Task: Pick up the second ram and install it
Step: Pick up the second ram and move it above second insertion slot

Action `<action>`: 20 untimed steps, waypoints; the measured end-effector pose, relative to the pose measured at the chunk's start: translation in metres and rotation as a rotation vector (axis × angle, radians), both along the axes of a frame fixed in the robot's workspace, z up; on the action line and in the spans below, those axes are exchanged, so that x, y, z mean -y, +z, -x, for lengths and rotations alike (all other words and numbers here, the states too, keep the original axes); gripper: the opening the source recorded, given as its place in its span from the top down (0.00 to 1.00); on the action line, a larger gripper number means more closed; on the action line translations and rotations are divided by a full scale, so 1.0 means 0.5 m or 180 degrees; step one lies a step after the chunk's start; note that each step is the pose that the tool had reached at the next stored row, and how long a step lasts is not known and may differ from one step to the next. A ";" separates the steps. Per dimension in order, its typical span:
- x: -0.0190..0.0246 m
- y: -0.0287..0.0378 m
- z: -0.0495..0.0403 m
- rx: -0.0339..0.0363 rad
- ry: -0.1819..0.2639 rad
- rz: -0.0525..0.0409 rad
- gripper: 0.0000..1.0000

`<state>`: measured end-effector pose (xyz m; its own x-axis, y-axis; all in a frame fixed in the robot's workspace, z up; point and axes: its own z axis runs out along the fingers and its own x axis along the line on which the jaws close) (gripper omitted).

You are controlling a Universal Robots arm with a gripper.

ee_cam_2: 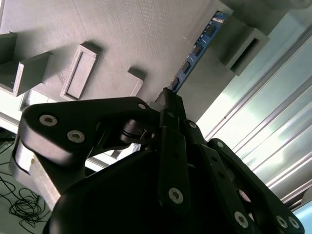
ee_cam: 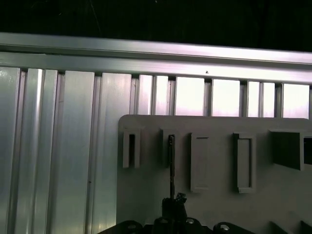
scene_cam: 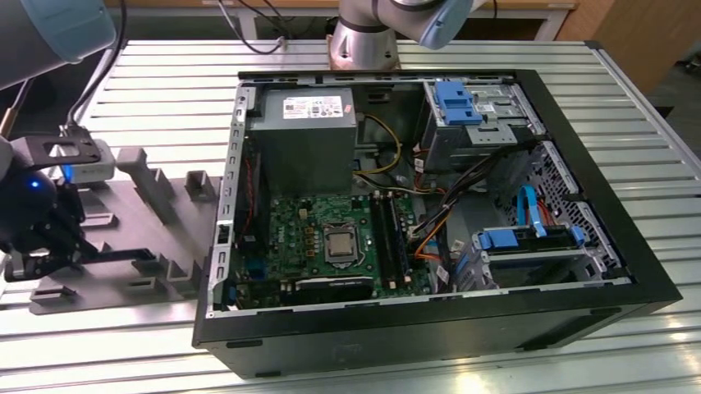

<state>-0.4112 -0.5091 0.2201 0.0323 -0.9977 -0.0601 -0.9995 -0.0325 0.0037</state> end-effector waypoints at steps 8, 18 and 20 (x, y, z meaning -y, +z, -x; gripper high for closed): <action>0.0000 0.012 0.000 0.0001 0.0000 -0.0001 0.88; 0.0000 0.031 0.000 0.0002 0.0000 -0.0001 0.88; 0.0000 0.039 0.000 0.0002 0.0000 -0.0001 0.88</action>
